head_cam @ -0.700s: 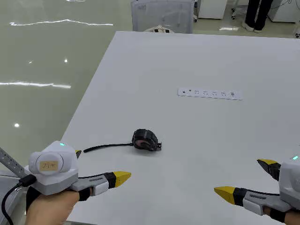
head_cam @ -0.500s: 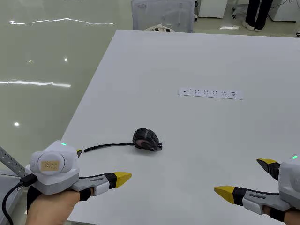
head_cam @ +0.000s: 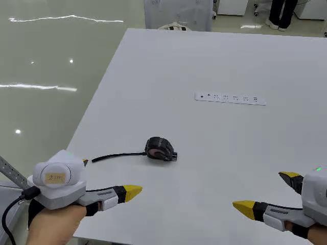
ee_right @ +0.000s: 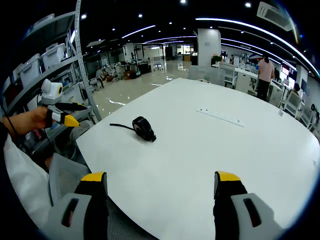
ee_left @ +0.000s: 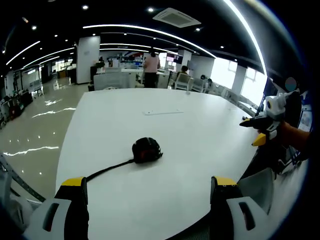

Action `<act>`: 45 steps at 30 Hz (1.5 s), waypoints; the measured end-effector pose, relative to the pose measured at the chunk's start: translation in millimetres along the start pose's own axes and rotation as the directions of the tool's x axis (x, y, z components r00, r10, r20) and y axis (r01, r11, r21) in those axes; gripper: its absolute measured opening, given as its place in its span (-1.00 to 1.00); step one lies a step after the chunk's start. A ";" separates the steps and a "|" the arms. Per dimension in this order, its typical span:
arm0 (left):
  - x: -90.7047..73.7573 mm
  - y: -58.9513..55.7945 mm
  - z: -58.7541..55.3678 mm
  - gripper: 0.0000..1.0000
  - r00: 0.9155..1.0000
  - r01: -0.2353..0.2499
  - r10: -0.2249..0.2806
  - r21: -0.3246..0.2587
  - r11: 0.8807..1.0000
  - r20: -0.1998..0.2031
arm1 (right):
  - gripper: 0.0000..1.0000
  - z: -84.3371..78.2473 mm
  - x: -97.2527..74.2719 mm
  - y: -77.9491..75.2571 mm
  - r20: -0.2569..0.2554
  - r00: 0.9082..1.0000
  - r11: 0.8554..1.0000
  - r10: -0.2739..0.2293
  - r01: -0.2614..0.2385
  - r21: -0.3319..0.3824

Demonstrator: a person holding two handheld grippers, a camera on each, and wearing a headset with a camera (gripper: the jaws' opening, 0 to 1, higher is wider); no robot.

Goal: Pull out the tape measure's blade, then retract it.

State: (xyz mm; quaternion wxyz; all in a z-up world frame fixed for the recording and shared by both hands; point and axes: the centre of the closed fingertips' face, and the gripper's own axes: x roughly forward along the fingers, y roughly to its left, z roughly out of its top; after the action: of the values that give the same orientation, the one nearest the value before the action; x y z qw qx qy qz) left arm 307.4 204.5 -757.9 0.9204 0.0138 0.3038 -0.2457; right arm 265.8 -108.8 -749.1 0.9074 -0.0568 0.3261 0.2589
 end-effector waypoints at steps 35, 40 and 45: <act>23.8 6.7 9.5 0.93 1.000 0.014 -0.012 0.063 0.998 -0.025 | 0.73 4.5 35.1 -10.5 -0.028 0.998 0.998 0.054 -0.055 -0.024; 33.4 6.8 13.2 0.93 0.999 0.030 -0.028 0.082 0.996 -0.030 | 0.71 7.1 45.3 -11.4 -0.029 0.997 0.996 0.074 -0.076 -0.048; 44.2 9.3 16.0 0.93 0.998 0.042 -0.038 0.103 0.994 -0.040 | 0.70 5.0 55.9 -16.0 -0.041 0.995 0.994 0.090 -0.092 -0.058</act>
State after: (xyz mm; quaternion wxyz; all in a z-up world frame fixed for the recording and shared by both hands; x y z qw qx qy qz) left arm 351.3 190.2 -771.0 0.9075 0.0601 0.3082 -0.2791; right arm 313.3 -97.0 -780.9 0.8861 -0.0737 0.3379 0.3086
